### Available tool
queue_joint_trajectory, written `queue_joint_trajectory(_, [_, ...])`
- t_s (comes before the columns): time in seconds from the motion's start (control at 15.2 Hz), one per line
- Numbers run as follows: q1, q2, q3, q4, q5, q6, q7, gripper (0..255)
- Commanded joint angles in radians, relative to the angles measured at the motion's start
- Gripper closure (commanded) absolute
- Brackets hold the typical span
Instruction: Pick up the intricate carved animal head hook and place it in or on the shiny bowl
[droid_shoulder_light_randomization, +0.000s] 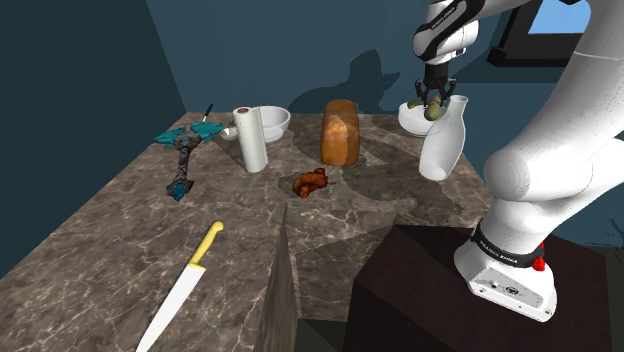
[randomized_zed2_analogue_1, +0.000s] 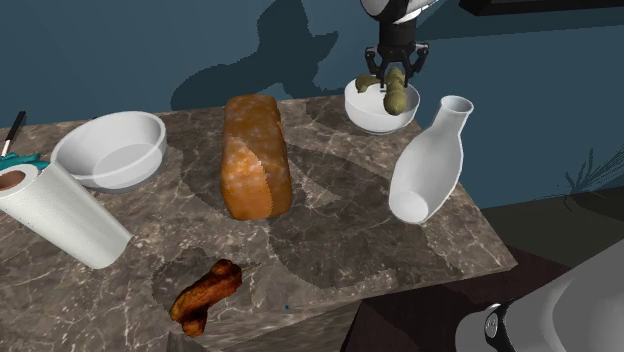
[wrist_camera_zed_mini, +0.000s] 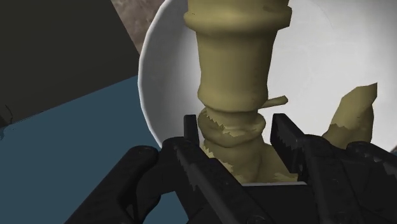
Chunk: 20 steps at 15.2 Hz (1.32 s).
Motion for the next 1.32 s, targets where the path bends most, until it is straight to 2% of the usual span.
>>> queue_joint_trajectory(0.0, [0.003,0.004,0.003,-0.003,0.002,-0.004,0.0,255])
queue_joint_trajectory(0.07, [0.003,0.004,0.003,-0.003,0.002,-0.004,0.0,255])
queue_joint_trajectory(0.13, [0.003,0.003,0.003,-0.004,0.002,-0.004,0.001,0])
queue_joint_trajectory(0.46, [0.003,0.004,0.003,-0.003,0.002,-0.004,0.0,0])
queue_joint_trajectory(0.73, [0.017,-0.053,0.015,0.058,0.011,-0.124,-0.004,0])
queue_joint_trajectory(1.25, [0.017,-0.053,0.015,0.058,0.011,-0.124,-0.004,0])
